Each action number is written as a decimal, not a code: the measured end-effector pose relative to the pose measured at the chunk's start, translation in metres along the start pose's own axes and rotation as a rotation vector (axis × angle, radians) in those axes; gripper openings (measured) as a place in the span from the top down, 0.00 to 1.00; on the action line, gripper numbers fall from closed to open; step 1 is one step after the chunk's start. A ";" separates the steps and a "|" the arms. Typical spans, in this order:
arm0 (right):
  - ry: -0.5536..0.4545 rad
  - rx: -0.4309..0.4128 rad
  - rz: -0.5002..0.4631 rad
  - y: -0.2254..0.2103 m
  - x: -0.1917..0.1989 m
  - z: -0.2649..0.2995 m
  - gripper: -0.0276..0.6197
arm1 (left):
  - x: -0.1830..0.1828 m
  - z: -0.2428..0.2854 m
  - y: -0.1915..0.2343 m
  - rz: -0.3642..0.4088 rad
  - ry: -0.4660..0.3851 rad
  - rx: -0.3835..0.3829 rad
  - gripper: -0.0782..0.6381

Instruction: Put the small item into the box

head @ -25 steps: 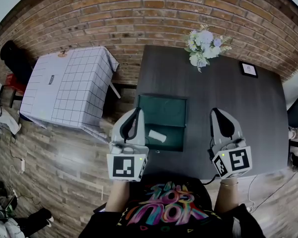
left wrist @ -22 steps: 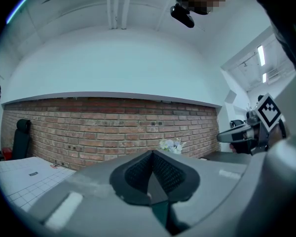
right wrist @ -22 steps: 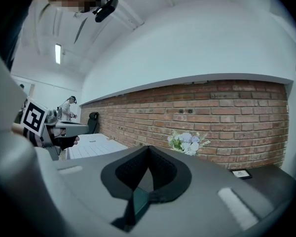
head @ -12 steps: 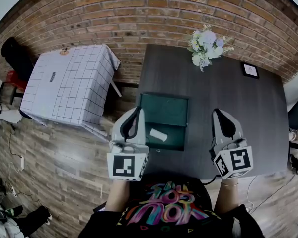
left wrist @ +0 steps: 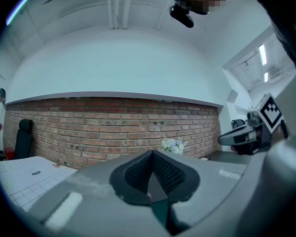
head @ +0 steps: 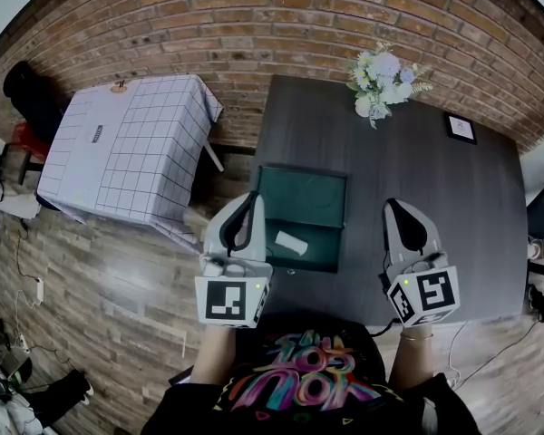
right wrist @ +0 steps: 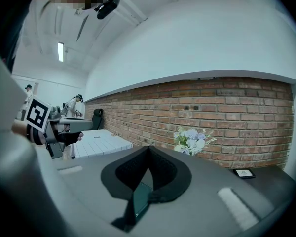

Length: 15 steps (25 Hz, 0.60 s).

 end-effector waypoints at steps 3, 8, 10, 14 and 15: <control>0.009 -0.008 0.000 0.002 0.002 0.002 0.96 | 0.000 0.001 0.001 -0.006 0.003 0.006 0.89; 0.012 -0.014 -0.008 0.002 0.002 0.003 0.96 | -0.002 0.002 0.002 0.001 -0.006 0.023 0.89; 0.013 -0.013 -0.010 0.002 0.003 0.004 0.96 | -0.002 0.003 0.001 0.003 -0.010 0.029 0.89; 0.020 -0.019 -0.008 0.000 0.005 0.005 0.96 | 0.001 0.005 -0.001 -0.007 -0.007 0.030 0.89; 0.022 -0.019 -0.008 0.000 0.005 0.005 0.96 | 0.001 0.005 -0.002 -0.009 -0.007 0.029 0.89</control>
Point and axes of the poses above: the fingertips, and each gripper's own axes: z forward along the fingers, y to its left, x out of its underside, the point moved 2 cm from there along -z, backward along the fingers, and after that the axes turned 12 degrees about x, right-handed, at the moved point
